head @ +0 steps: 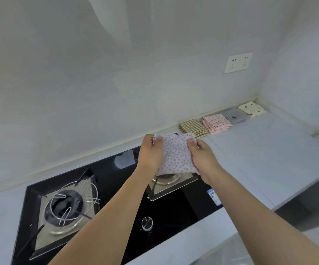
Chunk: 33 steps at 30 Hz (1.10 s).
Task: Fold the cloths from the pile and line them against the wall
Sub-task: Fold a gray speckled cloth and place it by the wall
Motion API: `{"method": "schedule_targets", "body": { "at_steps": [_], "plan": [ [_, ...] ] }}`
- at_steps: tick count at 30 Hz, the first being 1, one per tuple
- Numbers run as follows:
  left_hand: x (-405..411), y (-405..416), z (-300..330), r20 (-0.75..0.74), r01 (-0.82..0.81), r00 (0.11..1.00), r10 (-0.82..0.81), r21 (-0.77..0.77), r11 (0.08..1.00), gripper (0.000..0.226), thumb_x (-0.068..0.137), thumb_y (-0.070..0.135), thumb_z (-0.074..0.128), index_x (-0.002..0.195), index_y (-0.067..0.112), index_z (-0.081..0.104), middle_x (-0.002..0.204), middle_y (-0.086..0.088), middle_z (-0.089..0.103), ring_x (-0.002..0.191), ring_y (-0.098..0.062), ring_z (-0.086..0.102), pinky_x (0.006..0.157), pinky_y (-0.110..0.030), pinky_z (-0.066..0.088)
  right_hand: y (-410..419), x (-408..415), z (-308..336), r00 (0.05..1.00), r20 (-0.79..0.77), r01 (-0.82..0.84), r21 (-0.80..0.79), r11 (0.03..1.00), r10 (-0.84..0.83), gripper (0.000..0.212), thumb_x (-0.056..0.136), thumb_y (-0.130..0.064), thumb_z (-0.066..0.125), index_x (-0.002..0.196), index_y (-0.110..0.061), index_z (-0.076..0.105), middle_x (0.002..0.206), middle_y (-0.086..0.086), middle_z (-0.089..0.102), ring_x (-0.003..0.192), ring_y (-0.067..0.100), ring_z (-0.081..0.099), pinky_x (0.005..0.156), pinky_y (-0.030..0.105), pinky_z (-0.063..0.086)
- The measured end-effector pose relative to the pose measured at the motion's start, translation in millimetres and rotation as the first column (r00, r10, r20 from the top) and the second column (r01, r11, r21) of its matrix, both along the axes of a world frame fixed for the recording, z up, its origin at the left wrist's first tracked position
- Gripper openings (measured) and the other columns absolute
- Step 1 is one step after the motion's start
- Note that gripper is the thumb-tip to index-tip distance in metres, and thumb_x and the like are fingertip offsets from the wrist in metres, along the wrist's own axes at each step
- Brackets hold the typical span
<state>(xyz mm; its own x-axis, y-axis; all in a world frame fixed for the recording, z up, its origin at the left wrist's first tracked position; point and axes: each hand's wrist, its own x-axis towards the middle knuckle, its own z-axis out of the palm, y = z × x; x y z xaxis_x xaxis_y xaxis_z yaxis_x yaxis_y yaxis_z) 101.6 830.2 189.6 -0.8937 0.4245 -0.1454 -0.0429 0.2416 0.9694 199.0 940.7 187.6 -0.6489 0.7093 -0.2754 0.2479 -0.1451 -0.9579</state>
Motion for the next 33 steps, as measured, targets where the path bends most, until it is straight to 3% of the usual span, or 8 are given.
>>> {"method": "schedule_targets", "body": {
  "at_steps": [4, 7, 12, 14, 21, 27, 31, 33],
  "plan": [
    [-4, 82, -3, 0.141, 0.107, 0.984, -0.113, 0.053, 0.993, 0.012, 0.089, 0.024, 0.054, 0.080, 0.018, 0.049, 0.079, -0.008, 0.047, 0.074, -0.020, 0.049, 0.063, -0.033, 0.040, 89, 18, 2, 0.999, 0.008, 0.042, -0.160, 0.986, -0.041, 0.032, 0.099, -0.035, 0.050, 0.102, -0.006, 0.062, 0.100, 0.009, 0.070, 0.084, 0.017, 0.067, 0.064, 0.026, 0.053],
    [-15, 154, -9, 0.216, 0.176, 0.960, -0.179, 0.036, 0.984, 0.011, 0.093, 0.018, 0.056, 0.084, 0.011, 0.058, 0.089, -0.009, 0.064, 0.080, -0.025, 0.064, 0.060, -0.034, 0.056, 166, 28, -1, 0.999, 0.030, 0.045, -0.338, 0.940, -0.037, 0.029, 0.099, -0.037, 0.050, 0.104, -0.013, 0.065, 0.098, 0.001, 0.070, 0.083, 0.012, 0.064, 0.065, 0.025, 0.047],
    [-41, 286, -31, 0.246, 0.153, 0.958, -0.149, 0.002, 0.988, 0.010, 0.092, 0.012, 0.059, 0.082, 0.010, 0.058, 0.082, -0.011, 0.064, 0.071, -0.027, 0.064, 0.057, -0.034, 0.057, 299, 24, -20, 0.977, -0.054, 0.137, -0.578, 0.805, -0.206, 0.017, 0.097, -0.021, 0.052, 0.101, -0.007, 0.061, 0.096, 0.007, 0.065, 0.074, 0.019, 0.062, 0.068, 0.030, 0.049],
    [-47, 337, -44, 0.286, 0.142, 0.949, -0.130, -0.022, 0.990, 0.007, 0.091, 0.009, 0.060, 0.084, 0.008, 0.058, 0.082, -0.013, 0.065, 0.072, -0.029, 0.066, 0.067, -0.044, 0.060, 349, 20, -30, 0.971, -0.038, 0.170, -0.591, 0.788, -0.238, 0.019, 0.095, -0.019, 0.053, 0.108, -0.006, 0.059, 0.107, 0.011, 0.063, 0.081, 0.025, 0.063, 0.069, 0.034, 0.052],
    [-80, 479, -88, 0.306, 0.122, 0.949, -0.080, -0.122, 0.985, 0.005, 0.092, 0.007, 0.060, 0.088, 0.008, 0.058, 0.075, -0.011, 0.062, 0.055, -0.023, 0.061, 0.048, -0.029, 0.055, 482, -17, -63, 0.929, -0.034, 0.272, -0.609, 0.745, -0.368, 0.031, 0.095, -0.012, 0.051, 0.126, -0.007, 0.054, 0.117, 0.014, 0.064, 0.097, 0.029, 0.065, 0.074, 0.037, 0.055],
    [-109, 562, -132, 0.315, 0.099, 0.948, -0.054, -0.130, 0.986, 0.015, 0.092, 0.005, 0.060, 0.079, 0.012, 0.057, 0.070, -0.008, 0.060, 0.056, -0.021, 0.060, 0.046, -0.028, 0.052, 547, -47, -94, 0.929, 0.002, 0.302, -0.580, 0.756, -0.369, 0.011, 0.095, -0.007, 0.048, 0.092, -0.012, 0.057, 0.099, 0.007, 0.065, 0.100, 0.026, 0.063, 0.097, 0.039, 0.049],
    [-116, 590, -159, 0.334, 0.096, 0.942, -0.032, -0.178, 0.979, 0.019, 0.091, 0.004, 0.061, 0.075, 0.014, 0.056, 0.068, -0.009, 0.058, 0.056, -0.022, 0.059, 0.046, -0.030, 0.054, 575, -60, -126, 0.928, 0.121, 0.362, -0.516, 0.776, -0.352, 0.021, 0.098, -0.013, 0.045, 0.114, -0.008, 0.057, 0.124, 0.007, 0.061, 0.113, 0.023, 0.058, 0.102, 0.036, 0.045],
    [-119, 595, -170, 0.333, 0.116, 0.942, -0.034, -0.230, 0.966, 0.015, 0.090, 0.003, 0.061, 0.080, 0.014, 0.058, 0.070, -0.011, 0.058, 0.059, -0.025, 0.059, 0.056, -0.039, 0.059, 584, -63, -139, 0.930, 0.196, 0.367, -0.439, 0.820, -0.311, 0.018, 0.099, -0.015, 0.042, 0.112, -0.009, 0.052, 0.126, 0.003, 0.055, 0.115, 0.025, 0.053, 0.104, 0.035, 0.041]
  ]
}}
